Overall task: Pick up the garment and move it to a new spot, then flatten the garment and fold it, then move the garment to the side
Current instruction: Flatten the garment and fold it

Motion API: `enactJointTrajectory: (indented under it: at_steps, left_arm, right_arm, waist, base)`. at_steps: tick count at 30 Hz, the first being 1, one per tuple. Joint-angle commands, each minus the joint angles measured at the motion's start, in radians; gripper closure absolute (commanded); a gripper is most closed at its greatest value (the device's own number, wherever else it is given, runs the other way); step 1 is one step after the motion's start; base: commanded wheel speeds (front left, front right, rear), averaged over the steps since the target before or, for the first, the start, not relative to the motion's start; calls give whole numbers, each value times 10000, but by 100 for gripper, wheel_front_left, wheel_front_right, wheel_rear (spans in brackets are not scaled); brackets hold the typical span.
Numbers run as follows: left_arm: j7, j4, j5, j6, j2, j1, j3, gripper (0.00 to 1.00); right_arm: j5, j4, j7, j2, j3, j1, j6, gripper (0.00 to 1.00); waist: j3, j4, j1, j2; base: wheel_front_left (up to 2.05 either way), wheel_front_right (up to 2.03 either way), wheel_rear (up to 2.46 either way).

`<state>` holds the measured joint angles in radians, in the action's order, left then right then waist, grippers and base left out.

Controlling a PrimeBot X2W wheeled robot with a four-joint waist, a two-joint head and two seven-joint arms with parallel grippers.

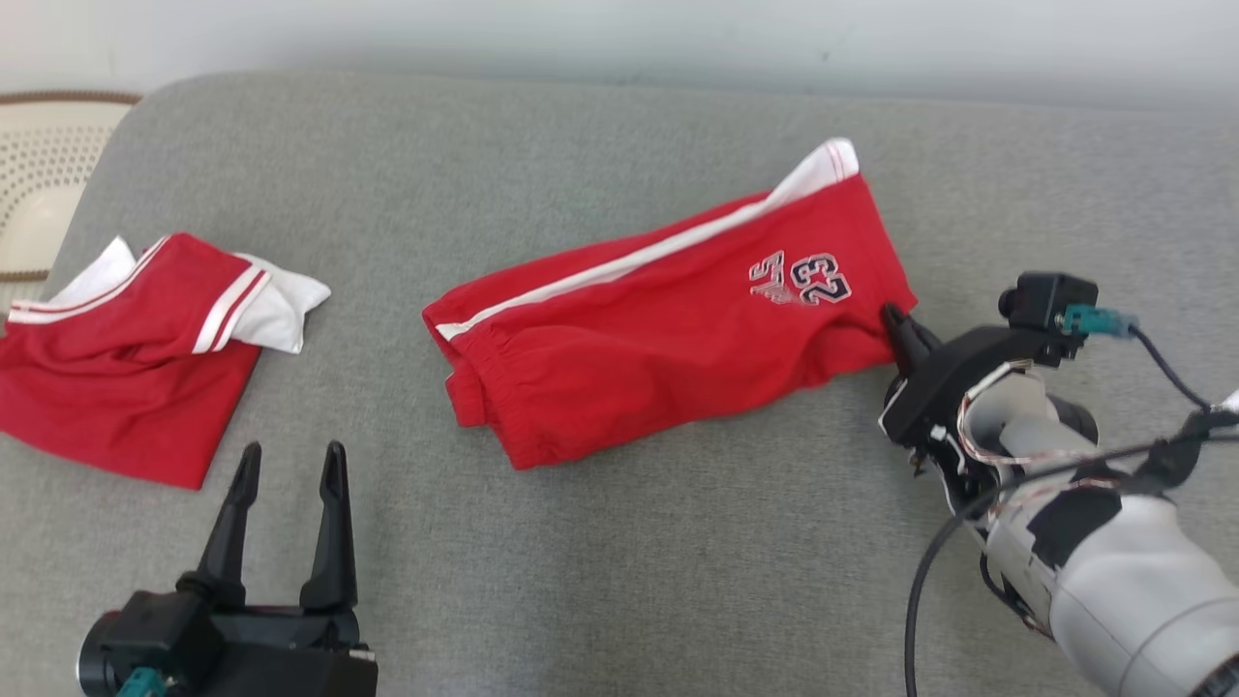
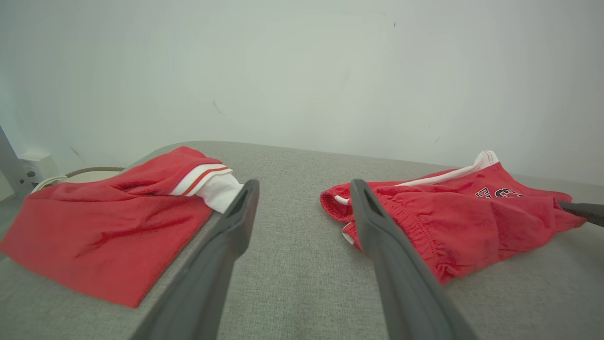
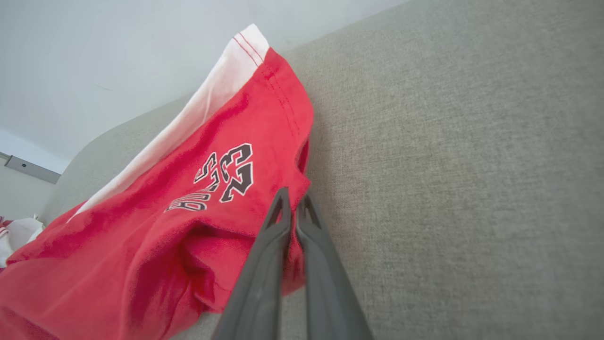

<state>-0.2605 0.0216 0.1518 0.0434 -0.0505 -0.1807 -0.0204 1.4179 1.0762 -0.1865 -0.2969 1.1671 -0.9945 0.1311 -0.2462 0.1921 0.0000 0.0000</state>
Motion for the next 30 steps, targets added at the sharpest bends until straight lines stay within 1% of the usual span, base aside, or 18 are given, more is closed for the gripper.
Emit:
enactJointTrajectory:
  at_steps: [1,8,14,22,30]
  left_arm:
    - [-29,-53,5,4,-4,262,2,0]
    - [-29,-107,-114,40,-3,629,101,0]
    - [-29,-100,-132,42,-5,841,60,0]
    - [-29,-2,-178,34,-6,1068,-125,0]
    - [-29,34,-125,9,-4,1070,-76,0]
  right_arm:
    - [65,-264,-125,-160,65,339,-6,100]
    - [236,-1737,-447,-764,107,1380,-6,100]
    - [246,-2673,-635,-1087,165,2300,-6,100]
    - [206,-3289,-770,-1286,-85,3208,-6,100]
    - [31,-3559,-801,-1413,-377,3767,-6,100]
  waist:
    - [359,-286,0,0]
    - [885,-740,0,0]
    - [1153,-1037,0,0]
    - [1333,-1462,0,0]
    - [1341,-1572,0,0]
  base:
    - [0,0,0]
    - [0,0,0]
    - [0,0,0]
    - [0,0,0]
    - [0,0,0]
